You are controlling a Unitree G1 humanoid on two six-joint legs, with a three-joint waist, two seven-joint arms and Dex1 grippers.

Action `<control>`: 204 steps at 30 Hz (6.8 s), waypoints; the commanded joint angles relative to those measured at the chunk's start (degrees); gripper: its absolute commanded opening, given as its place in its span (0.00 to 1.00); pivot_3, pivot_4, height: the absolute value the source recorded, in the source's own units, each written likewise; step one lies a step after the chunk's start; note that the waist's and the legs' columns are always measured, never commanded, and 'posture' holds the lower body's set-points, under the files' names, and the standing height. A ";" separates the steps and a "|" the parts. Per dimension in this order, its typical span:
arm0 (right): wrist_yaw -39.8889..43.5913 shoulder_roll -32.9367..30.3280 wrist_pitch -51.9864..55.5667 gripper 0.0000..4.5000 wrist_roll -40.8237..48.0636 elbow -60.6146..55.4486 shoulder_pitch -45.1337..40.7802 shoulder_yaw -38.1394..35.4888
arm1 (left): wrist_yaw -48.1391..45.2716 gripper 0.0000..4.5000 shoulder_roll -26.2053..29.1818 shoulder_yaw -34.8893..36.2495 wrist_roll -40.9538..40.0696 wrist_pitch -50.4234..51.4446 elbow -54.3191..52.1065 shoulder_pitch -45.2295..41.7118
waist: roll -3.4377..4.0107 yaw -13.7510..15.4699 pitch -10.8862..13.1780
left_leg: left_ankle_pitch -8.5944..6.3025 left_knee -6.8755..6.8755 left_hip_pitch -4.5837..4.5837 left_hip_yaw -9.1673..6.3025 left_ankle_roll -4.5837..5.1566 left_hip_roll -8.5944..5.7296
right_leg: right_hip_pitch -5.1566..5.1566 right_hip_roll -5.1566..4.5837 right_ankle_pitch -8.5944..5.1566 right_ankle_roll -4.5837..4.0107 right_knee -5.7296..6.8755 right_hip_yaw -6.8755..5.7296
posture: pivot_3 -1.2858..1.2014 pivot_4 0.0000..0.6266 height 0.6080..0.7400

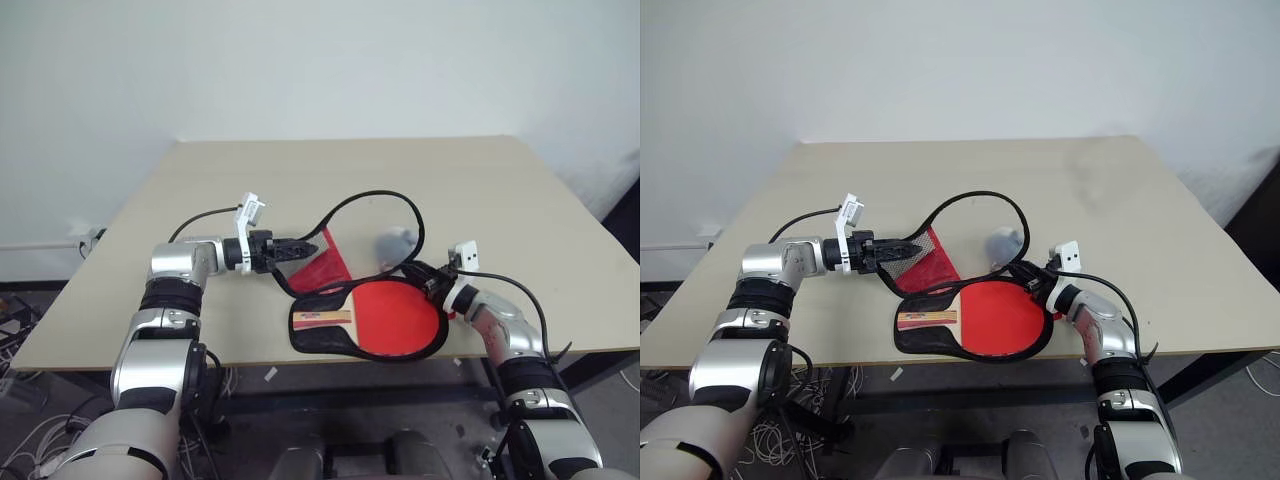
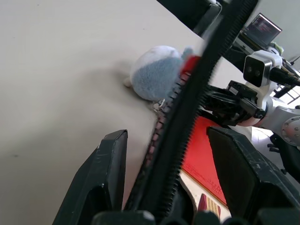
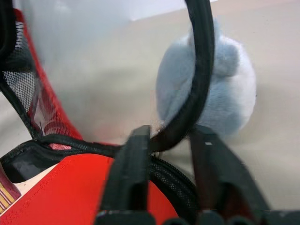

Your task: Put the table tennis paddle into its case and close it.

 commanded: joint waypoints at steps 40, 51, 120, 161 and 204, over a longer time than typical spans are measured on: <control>4.25 -19.80 2.98 0.64 -7.49 -3.36 3.78 0.17 | -8.93 0.62 9.16 -10.29 -11.83 9.95 -37.35 18.49 | 0.02 0.14 0.02 | -0.02 0.06 -0.10 0.17 -0.01 0.22 | -0.02 -0.09 -0.11 -0.18 -0.07 0.09 | 0.52 0.00 1.00; 5.91 -19.18 1.01 0.64 -8.75 -0.80 2.78 1.77 | -8.34 0.62 14.03 -9.04 -10.89 3.92 -34.18 20.35 | 0.03 0.19 0.05 | -0.02 0.08 -0.12 0.15 -0.01 0.27 | -0.02 -0.08 -0.12 -0.20 -0.05 0.06 | 0.52 0.00 1.00; -9.83 -7.63 5.99 0.65 -6.10 -18.14 0.50 0.95 | 6.37 0.01 -20.72 -22.90 18.75 -34.41 10.11 -1.12 | -0.04 0.55 0.06 | 0.09 0.40 -0.33 0.07 0.22 0.06 | 0.03 -0.07 0.04 0.08 -0.05 -0.03 | 0.52 0.00 1.00; -15.84 -2.10 17.61 0.65 -0.52 -20.07 -6.91 -2.01 | 9.72 0.01 -20.15 -23.25 21.33 -39.04 16.51 1.60 | 0.07 0.49 -0.07 | 0.00 0.78 -0.52 0.05 0.08 0.57 | 0.14 -0.06 0.03 0.07 -0.08 -0.51 | 0.52 0.00 1.00; -15.89 0.50 15.91 0.30 -8.02 7.74 -19.91 1.71 | 6.31 0.00 -19.40 -24.21 22.39 -34.70 16.49 0.15 | 0.29 0.00 -0.23 | 0.00 0.50 -0.38 0.01 0.07 0.34 | 0.10 -0.03 0.12 0.17 0.00 -0.77 | 0.52 0.00 1.00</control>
